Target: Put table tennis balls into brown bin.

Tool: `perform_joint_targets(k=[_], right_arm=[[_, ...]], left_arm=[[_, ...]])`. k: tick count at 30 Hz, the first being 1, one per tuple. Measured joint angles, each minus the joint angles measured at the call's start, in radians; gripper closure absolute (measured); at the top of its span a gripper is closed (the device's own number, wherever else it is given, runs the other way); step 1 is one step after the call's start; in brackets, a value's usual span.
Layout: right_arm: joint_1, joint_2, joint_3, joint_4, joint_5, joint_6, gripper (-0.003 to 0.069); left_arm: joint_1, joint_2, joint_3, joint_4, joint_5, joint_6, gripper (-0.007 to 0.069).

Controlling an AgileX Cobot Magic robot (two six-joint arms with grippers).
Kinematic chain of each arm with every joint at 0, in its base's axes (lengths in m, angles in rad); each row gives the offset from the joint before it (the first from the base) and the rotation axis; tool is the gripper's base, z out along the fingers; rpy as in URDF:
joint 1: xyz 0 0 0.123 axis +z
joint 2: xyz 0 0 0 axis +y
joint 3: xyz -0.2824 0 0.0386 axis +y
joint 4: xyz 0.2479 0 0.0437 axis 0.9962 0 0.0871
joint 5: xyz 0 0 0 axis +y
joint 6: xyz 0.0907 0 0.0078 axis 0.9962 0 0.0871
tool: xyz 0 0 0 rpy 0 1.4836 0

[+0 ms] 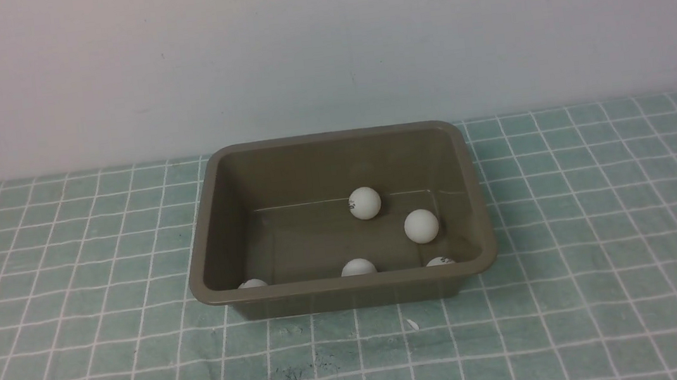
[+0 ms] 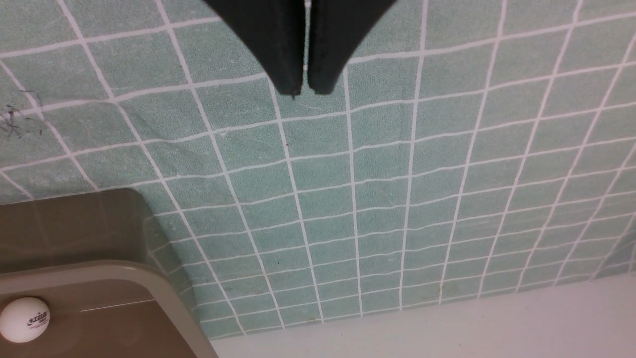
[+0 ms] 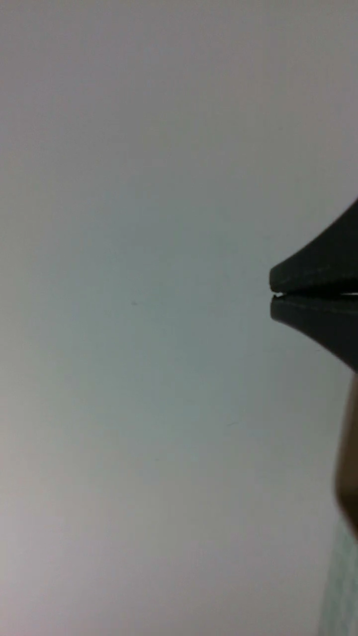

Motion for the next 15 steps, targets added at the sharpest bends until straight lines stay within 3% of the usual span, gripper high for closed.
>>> perform_joint_targets(k=[3,9,15], right_arm=[[0.000,0.000,0.094,0.010,0.001,-0.079,0.0670],[-0.013,-0.008,0.216,0.010,0.007,-0.101,0.0670],[-0.185,-0.011,0.374,0.012,0.033,-0.089,0.0670]], left_arm=[[0.000,0.000,0.000,0.000,0.000,0.000,0.0629],[0.000,0.000,0.000,0.000,0.002,0.000,0.0629],[0.000,0.000,0.000,0.000,0.003,0.000,0.0629]])
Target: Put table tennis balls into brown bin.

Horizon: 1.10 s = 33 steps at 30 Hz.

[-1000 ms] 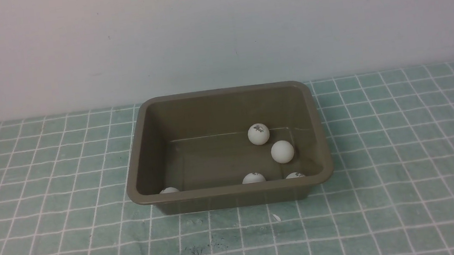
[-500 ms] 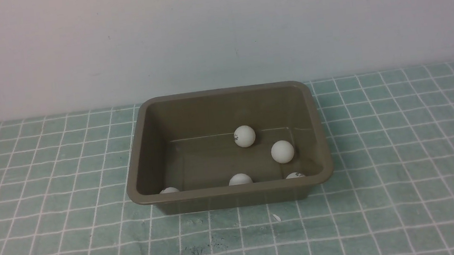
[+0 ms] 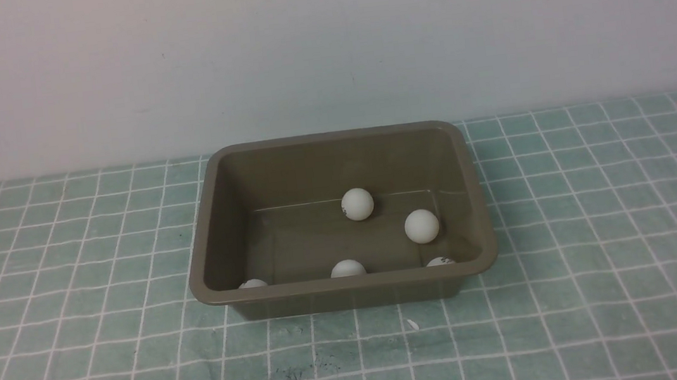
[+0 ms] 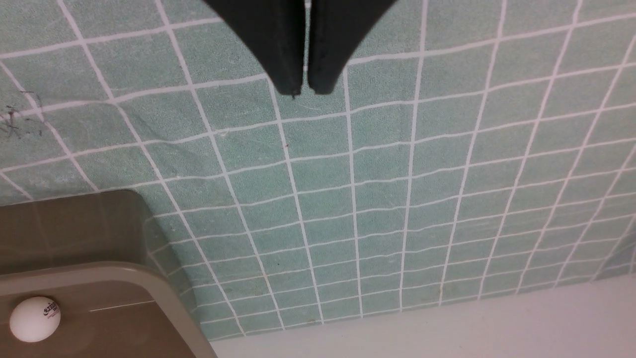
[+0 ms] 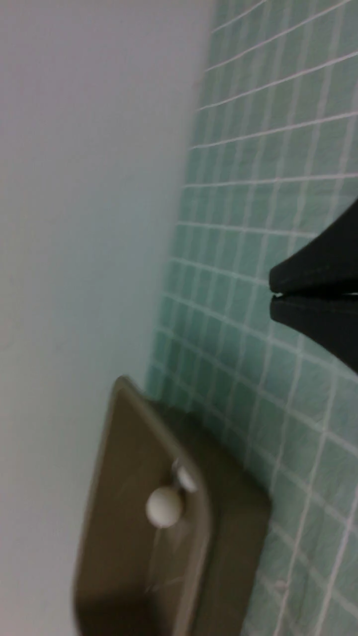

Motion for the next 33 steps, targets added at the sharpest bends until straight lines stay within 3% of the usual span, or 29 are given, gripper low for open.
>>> perform_joint_targets(k=[5,33], right_arm=[[-0.083,0.000,0.015,0.015,0.023,0.043,0.0670],[-0.084,0.000,0.014,0.020,0.029,0.047,0.0672]], left_arm=[[0.000,0.000,0.000,0.000,0.000,0.000,0.0629],[0.000,0.000,0.000,0.000,0.000,0.000,0.0629]])
